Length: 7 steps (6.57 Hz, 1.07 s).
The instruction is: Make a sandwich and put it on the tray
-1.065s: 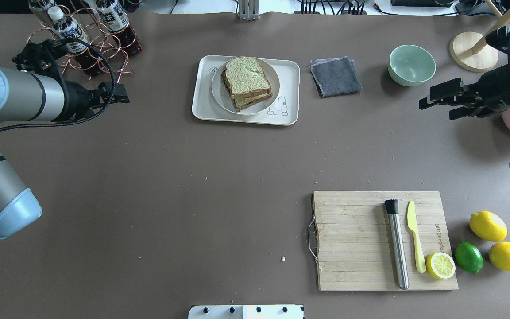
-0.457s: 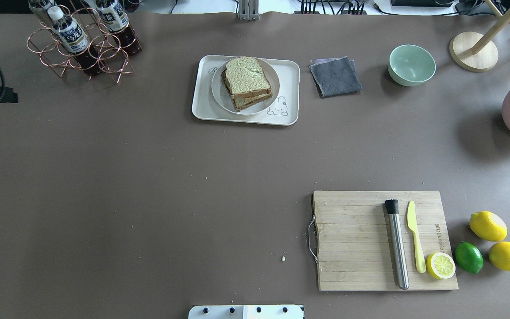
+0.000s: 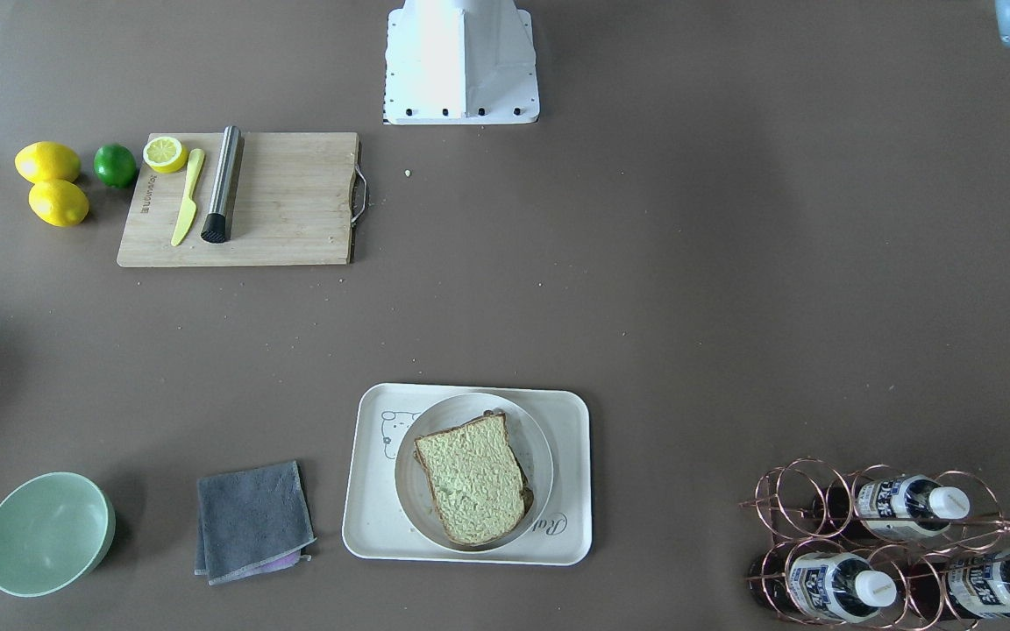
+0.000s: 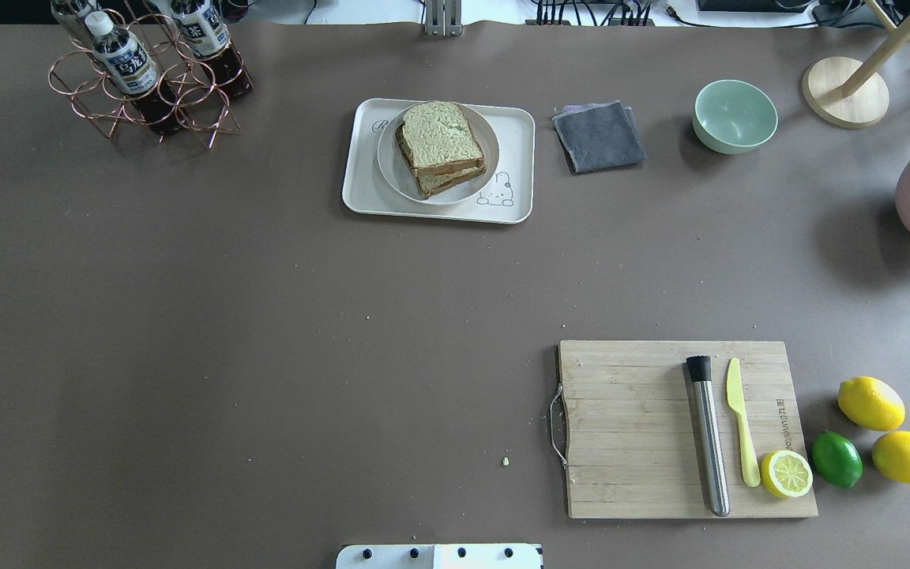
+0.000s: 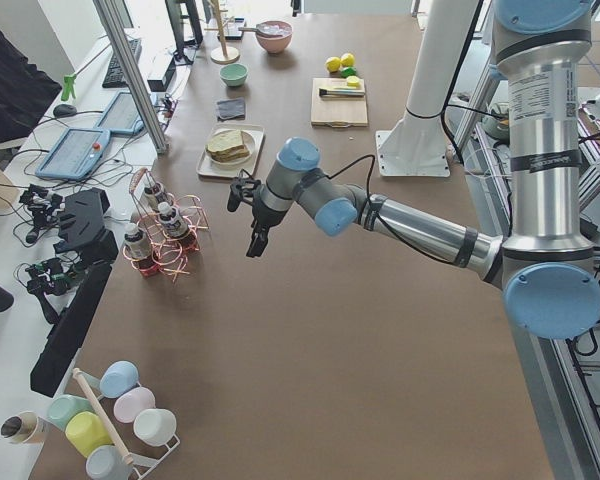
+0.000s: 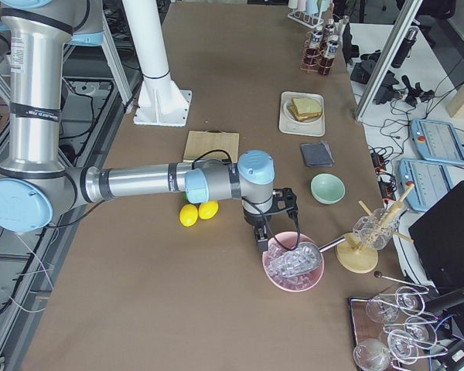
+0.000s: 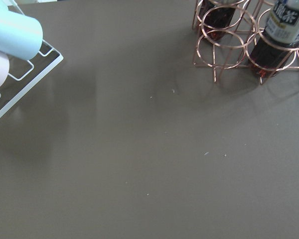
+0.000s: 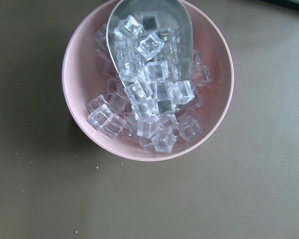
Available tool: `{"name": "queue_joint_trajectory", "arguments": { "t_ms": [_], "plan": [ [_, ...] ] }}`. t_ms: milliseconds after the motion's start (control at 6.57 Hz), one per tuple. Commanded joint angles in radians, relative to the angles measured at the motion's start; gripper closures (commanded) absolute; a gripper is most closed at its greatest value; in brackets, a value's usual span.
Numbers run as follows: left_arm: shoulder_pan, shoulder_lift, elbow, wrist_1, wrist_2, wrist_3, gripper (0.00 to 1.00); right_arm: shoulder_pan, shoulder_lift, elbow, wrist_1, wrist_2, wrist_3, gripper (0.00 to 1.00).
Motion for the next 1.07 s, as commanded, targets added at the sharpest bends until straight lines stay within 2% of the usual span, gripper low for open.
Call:
{"name": "queue_joint_trajectory", "arguments": {
  "t_ms": [0,152,304,609,761,913],
  "plan": [
    [-0.125,0.001,0.104,0.013,-0.202,0.104,0.03,0.060,-0.003,-0.061,-0.003,0.049,-0.058,0.00],
    [-0.124,-0.029,0.080,0.047,-0.218,-0.012,0.03,0.063,-0.006,-0.061,-0.005,0.062,-0.056,0.00],
    [-0.113,-0.044,0.054,0.049,-0.213,-0.051,0.03,0.064,-0.006,-0.061,-0.008,0.060,-0.050,0.00],
    [-0.030,-0.031,0.052,0.050,-0.173,-0.015,0.03,0.063,-0.011,-0.051,-0.005,0.065,0.042,0.00],
    [-0.036,0.033,0.056,0.050,-0.123,0.124,0.03,0.063,-0.009,-0.041,0.000,0.074,0.063,0.00],
    [-0.048,0.053,0.053,0.050,-0.112,0.145,0.03,0.063,-0.008,-0.025,-0.002,0.079,0.067,0.00]
  ]
}}
